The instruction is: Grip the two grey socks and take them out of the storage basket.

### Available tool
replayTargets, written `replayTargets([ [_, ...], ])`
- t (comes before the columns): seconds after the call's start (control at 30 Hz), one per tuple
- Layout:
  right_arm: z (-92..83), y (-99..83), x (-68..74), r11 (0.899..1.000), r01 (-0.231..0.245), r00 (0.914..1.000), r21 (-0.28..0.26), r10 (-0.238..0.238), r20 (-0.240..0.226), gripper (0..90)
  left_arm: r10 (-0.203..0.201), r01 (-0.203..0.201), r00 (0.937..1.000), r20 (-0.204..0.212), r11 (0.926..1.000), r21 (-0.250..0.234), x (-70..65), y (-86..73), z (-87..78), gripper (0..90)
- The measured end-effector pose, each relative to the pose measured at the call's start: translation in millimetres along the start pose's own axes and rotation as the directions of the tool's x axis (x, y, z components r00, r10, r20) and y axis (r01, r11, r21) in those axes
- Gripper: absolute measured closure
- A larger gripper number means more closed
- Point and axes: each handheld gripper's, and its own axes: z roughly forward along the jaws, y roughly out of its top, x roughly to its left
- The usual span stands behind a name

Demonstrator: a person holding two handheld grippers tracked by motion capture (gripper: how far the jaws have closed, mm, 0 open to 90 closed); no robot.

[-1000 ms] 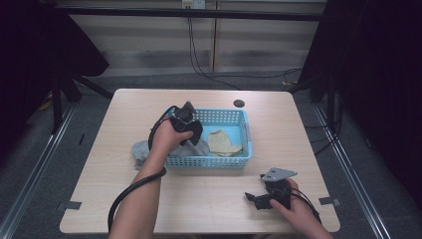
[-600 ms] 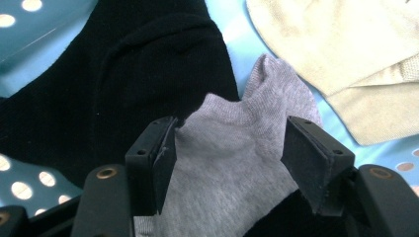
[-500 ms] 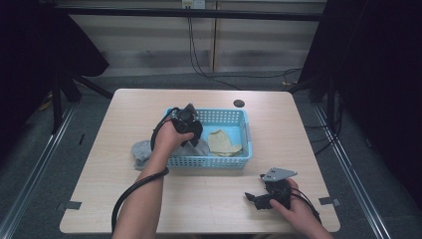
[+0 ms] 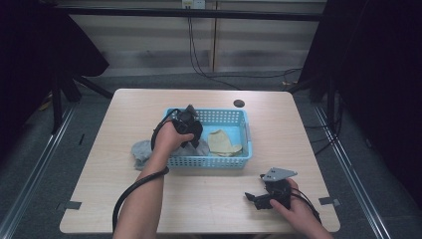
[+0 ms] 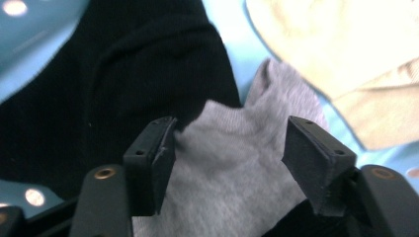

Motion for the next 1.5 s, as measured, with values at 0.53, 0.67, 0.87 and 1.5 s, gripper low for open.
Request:
replayTargets([
  [0.53,0.1,0.0,-0.1,1.000,0.002,1.0000,-0.001,-0.002,0.000,11.4,0.013,-0.012,0.9998,-0.014,0.9985,0.053,-8.1,6.0,-6.0,90.0],
  [0.67,-0.1,0.0,0.2,1.000,-0.002,1.0000,0.002,0.002,0.000,11.4,0.021,-0.019,0.9995,-0.025,0.9969,0.077,-11.4,10.0,-9.1,90.0],
  [0.87,0.0,0.0,0.0,1.000,0.001,1.0000,0.000,-0.001,0.000,11.4,-0.034,0.033,0.9968,-0.072,0.9993,-0.015,-9.8,12.4,-17.9,70.3],
  [1.5,0.1,-0.1,-0.1,1.000,0.003,1.0000,-0.001,-0.003,0.000,11.4,-0.064,0.068,0.9947,-0.080,0.9966,0.047,-4.9,8.0,6.6,85.5],
])
